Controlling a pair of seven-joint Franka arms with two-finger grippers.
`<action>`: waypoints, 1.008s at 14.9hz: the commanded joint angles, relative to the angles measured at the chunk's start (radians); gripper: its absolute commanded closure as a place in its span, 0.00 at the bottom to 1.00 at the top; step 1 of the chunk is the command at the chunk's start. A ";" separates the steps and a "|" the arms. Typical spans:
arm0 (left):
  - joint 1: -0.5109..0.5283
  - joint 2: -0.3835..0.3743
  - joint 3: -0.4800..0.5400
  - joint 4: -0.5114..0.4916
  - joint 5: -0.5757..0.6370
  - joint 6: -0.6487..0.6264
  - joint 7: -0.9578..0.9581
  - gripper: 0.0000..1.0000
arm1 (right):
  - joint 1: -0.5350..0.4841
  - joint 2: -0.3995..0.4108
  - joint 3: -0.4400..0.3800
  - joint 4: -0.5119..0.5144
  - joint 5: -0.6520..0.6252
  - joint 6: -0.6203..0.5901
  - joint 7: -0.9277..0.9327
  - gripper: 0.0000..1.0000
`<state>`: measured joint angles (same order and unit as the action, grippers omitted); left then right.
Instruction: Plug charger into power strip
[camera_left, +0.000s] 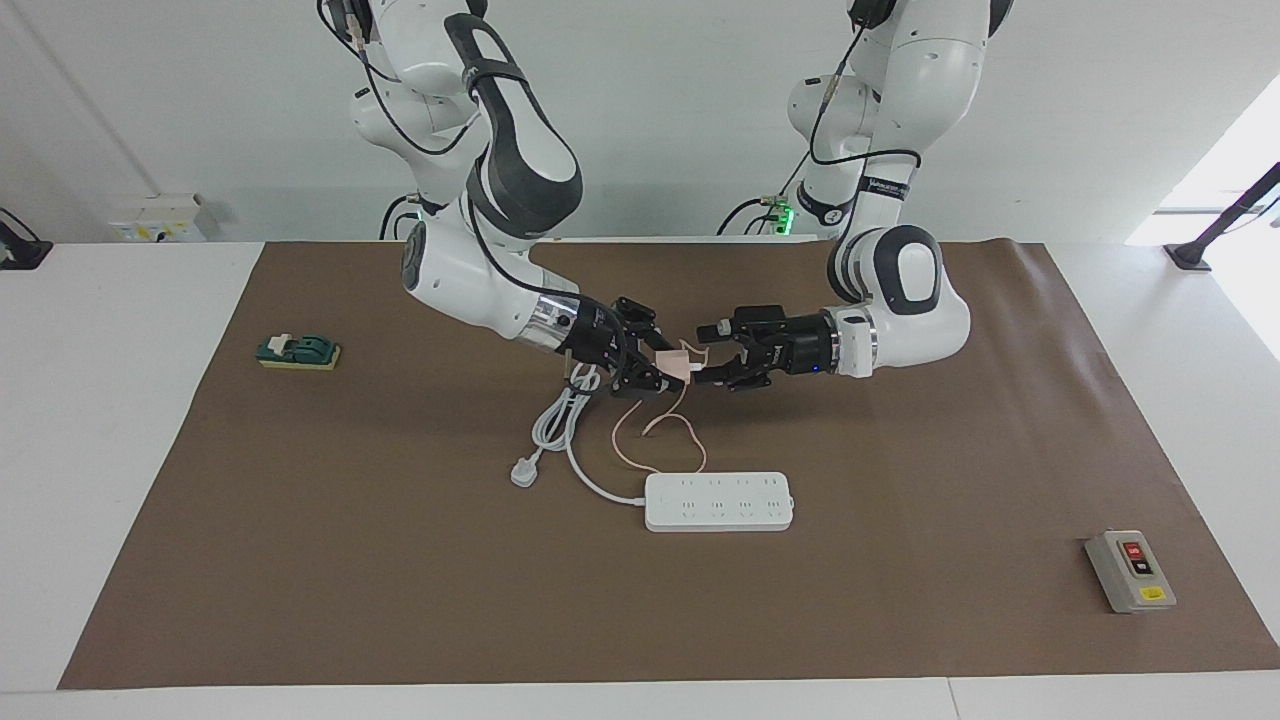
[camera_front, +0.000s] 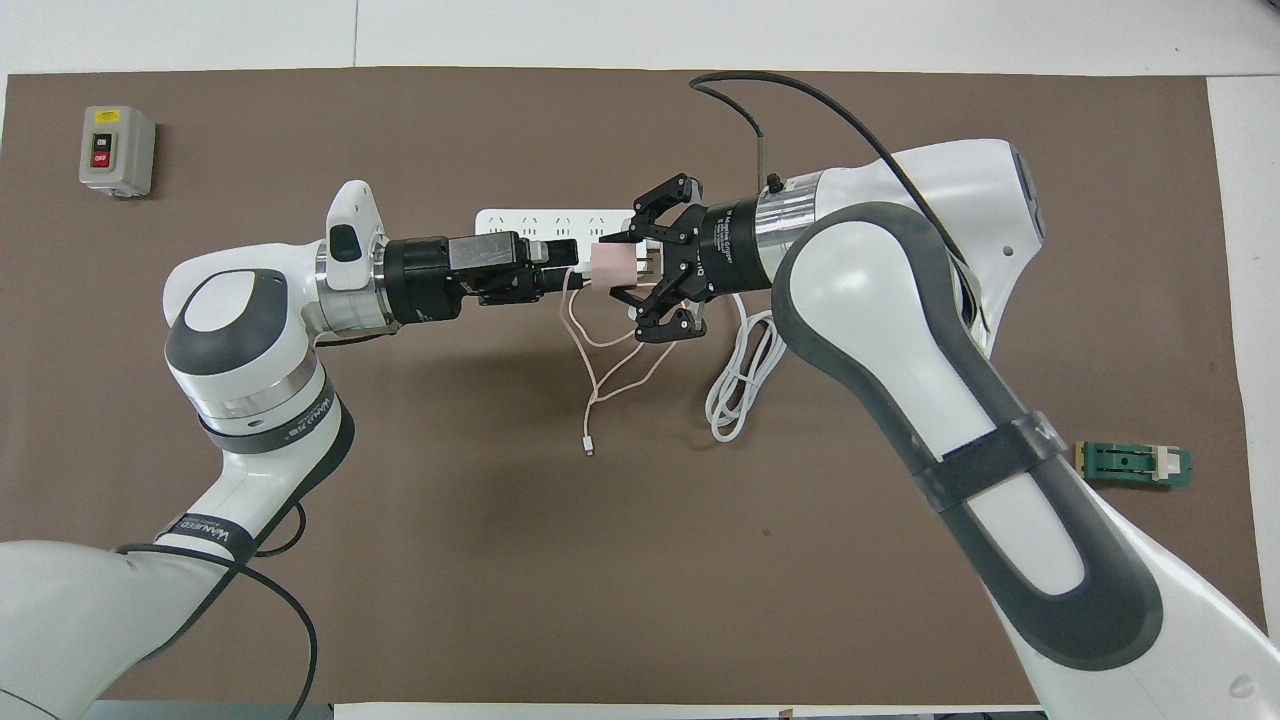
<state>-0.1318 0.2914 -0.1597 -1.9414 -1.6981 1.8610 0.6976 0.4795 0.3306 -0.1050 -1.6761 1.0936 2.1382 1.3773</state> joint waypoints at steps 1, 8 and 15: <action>0.001 0.022 -0.007 0.025 0.015 0.012 0.010 0.00 | 0.010 -0.015 -0.004 -0.021 0.022 0.031 0.019 1.00; -0.003 0.020 -0.007 0.021 0.015 0.021 0.010 0.00 | 0.010 -0.016 -0.002 -0.022 0.037 0.040 0.026 1.00; -0.006 0.020 -0.007 0.019 0.017 0.026 0.008 0.15 | 0.022 -0.015 -0.002 -0.022 0.039 0.055 0.026 1.00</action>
<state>-0.1335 0.3020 -0.1663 -1.9337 -1.6938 1.8703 0.6977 0.4958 0.3306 -0.1047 -1.6790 1.1126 2.1757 1.3869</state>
